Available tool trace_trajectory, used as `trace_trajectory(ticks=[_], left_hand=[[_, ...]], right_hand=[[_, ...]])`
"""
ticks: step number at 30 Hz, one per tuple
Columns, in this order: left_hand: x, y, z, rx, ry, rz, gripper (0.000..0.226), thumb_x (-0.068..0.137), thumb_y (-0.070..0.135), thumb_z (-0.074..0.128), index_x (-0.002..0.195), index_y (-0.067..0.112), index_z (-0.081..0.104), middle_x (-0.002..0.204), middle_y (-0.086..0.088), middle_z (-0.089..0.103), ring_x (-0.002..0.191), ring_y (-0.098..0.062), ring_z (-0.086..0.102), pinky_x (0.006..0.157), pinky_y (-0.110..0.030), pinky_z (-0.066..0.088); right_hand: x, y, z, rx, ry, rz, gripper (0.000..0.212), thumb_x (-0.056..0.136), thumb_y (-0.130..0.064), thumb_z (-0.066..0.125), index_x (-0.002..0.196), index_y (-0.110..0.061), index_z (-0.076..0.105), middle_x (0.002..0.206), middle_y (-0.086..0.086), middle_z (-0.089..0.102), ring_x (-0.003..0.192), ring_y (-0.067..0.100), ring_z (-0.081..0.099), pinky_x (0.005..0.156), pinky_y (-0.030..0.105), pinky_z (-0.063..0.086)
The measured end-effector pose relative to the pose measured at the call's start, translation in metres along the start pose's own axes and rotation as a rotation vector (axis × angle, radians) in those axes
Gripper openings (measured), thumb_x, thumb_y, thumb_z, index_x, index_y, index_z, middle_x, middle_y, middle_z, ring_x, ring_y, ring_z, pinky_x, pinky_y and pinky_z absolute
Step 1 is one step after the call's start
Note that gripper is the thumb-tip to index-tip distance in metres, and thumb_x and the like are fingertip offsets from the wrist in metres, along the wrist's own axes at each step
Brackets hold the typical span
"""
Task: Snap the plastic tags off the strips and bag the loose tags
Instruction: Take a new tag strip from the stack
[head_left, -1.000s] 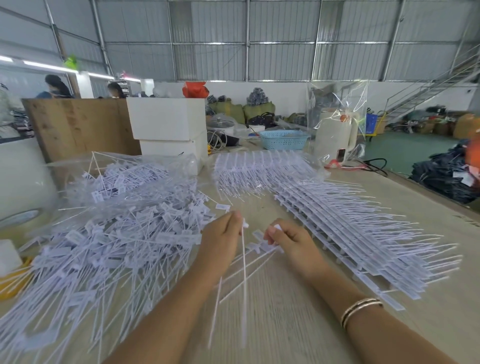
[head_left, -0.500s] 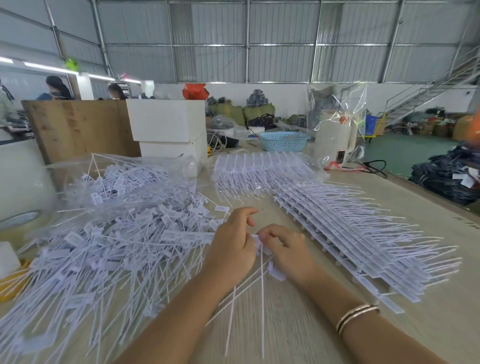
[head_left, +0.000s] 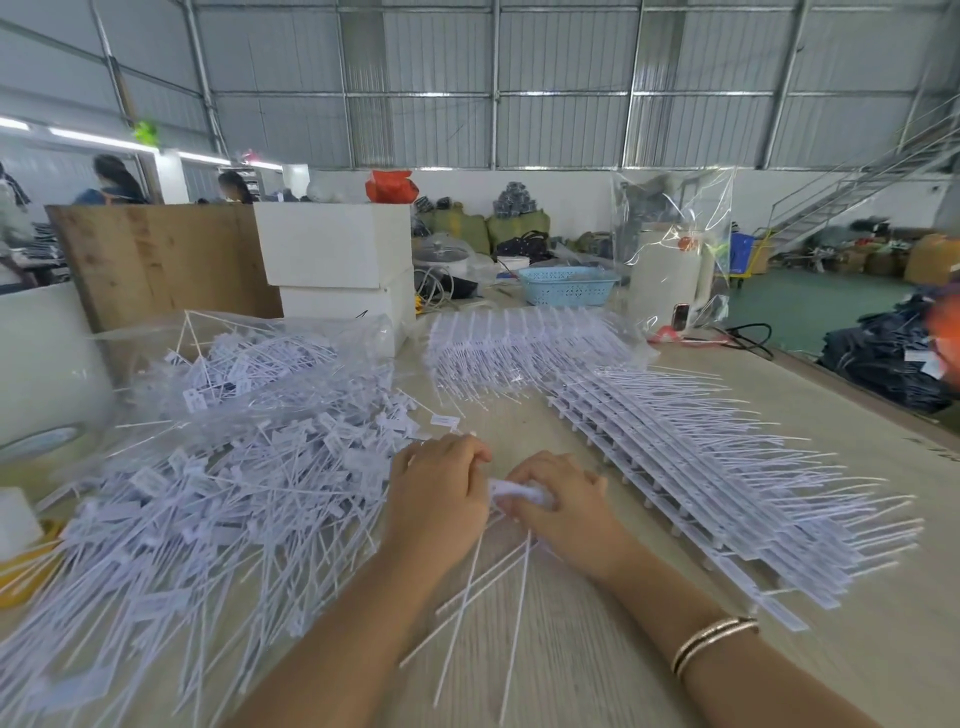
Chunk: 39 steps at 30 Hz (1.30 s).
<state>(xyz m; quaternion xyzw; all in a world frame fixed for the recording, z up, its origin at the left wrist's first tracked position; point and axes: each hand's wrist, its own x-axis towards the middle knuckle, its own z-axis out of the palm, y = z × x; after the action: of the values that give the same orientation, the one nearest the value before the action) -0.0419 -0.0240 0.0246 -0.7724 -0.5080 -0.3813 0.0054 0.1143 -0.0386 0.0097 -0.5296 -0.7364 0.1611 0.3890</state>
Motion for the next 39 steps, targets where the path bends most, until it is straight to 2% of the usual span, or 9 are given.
trace_trajectory(ticks=[5, 9, 13, 20, 23, 27, 33, 36, 39], left_hand=[[0.000, 0.007, -0.003, 0.117, -0.006, 0.087, 0.019, 0.094, 0.035, 0.041, 0.088, 0.023, 0.055, 0.082, 0.012, 0.057, 0.083, -0.013, 0.053, 0.096, -0.032, 0.027], [0.002, 0.009, -0.009, 0.087, -0.015, 0.151, 0.022, 0.086, 0.038, 0.040, 0.078, 0.020, 0.051, 0.071, 0.009, 0.049, 0.074, -0.018, 0.052, 0.079, -0.032, 0.031], [0.001, 0.005, -0.006, 0.080, -0.140, 0.093, 0.027, 0.095, 0.040, 0.041, 0.072, 0.026, 0.047, 0.061, 0.011, 0.043, 0.069, -0.012, 0.047, 0.082, -0.031, 0.029], [0.005, 0.009, -0.004, -0.474, -0.168, -0.180, 0.037, 0.095, 0.026, 0.052, 0.062, 0.011, 0.052, 0.056, 0.002, 0.045, 0.053, -0.007, 0.040, 0.054, -0.021, 0.030], [0.005, 0.012, -0.005, -0.660, -0.105, -0.321, 0.039, 0.097, 0.032, 0.047, 0.064, 0.011, 0.053, 0.060, 0.001, 0.046, 0.057, -0.012, 0.041, 0.057, -0.023, 0.032], [0.006, 0.002, -0.010, -0.659, 0.027, -0.325, 0.043, 0.097, 0.035, 0.044, 0.056, 0.024, 0.046, 0.056, 0.005, 0.044, 0.053, -0.009, 0.041, 0.056, -0.022, 0.033], [0.000, 0.009, -0.005, -0.398, 0.018, -0.046, 0.034, 0.095, 0.010, 0.046, 0.066, 0.028, 0.050, 0.046, 0.012, 0.037, 0.043, -0.005, 0.037, 0.056, -0.024, 0.029], [-0.001, 0.008, -0.002, -0.350, 0.038, 0.012, 0.017, 0.093, 0.009, 0.045, 0.088, 0.023, 0.054, 0.043, 0.011, 0.037, 0.041, -0.005, 0.037, 0.064, -0.031, 0.028], [-0.003, 0.009, -0.003, -0.368, 0.008, 0.005, 0.017, 0.090, 0.013, 0.043, 0.099, 0.028, 0.046, 0.055, 0.012, 0.045, 0.054, -0.007, 0.044, 0.064, -0.033, 0.035]], right_hand=[[-0.006, -0.003, -0.010, 0.468, -0.022, 0.062, 0.017, 0.090, -0.019, 0.063, 0.075, -0.024, 0.058, 0.065, -0.007, 0.059, 0.062, 0.013, 0.052, 0.060, 0.026, 0.040], [-0.005, -0.008, -0.010, 0.472, -0.102, 0.003, 0.018, 0.090, -0.017, 0.060, 0.079, -0.004, 0.061, 0.071, 0.003, 0.061, 0.068, 0.010, 0.054, 0.065, 0.018, 0.041], [-0.006, -0.012, -0.011, 0.370, -0.110, -0.058, 0.023, 0.091, -0.006, 0.059, 0.069, -0.013, 0.061, 0.065, -0.004, 0.058, 0.061, 0.006, 0.051, 0.061, 0.015, 0.037], [-0.004, -0.016, -0.009, 0.252, 0.105, -0.213, 0.042, 0.089, 0.002, 0.059, 0.075, -0.038, 0.063, 0.065, -0.009, 0.063, 0.063, 0.005, 0.058, 0.063, 0.017, 0.041], [-0.004, -0.016, -0.008, 0.375, 0.207, -0.187, 0.032, 0.093, -0.004, 0.056, 0.078, -0.031, 0.066, 0.067, -0.001, 0.062, 0.065, 0.014, 0.058, 0.065, 0.024, 0.044], [-0.002, -0.002, -0.019, 0.587, 0.286, -0.028, 0.025, 0.094, -0.008, 0.052, 0.081, -0.019, 0.069, 0.067, -0.012, 0.059, 0.068, 0.001, 0.056, 0.068, 0.009, 0.042], [0.007, 0.010, -0.010, 0.327, 0.258, 0.161, 0.022, 0.098, -0.018, 0.048, 0.083, -0.018, 0.064, 0.087, -0.001, 0.064, 0.083, 0.010, 0.058, 0.073, 0.015, 0.042], [0.014, 0.018, -0.007, 0.017, 0.199, 0.274, 0.024, 0.098, -0.025, 0.046, 0.113, -0.016, 0.062, 0.116, 0.003, 0.059, 0.112, 0.022, 0.053, 0.101, 0.041, 0.037], [0.012, 0.015, -0.007, -0.101, 0.195, 0.339, 0.043, 0.097, -0.035, 0.045, 0.138, -0.022, 0.043, 0.139, -0.002, 0.040, 0.133, 0.020, 0.032, 0.112, 0.042, 0.018]])
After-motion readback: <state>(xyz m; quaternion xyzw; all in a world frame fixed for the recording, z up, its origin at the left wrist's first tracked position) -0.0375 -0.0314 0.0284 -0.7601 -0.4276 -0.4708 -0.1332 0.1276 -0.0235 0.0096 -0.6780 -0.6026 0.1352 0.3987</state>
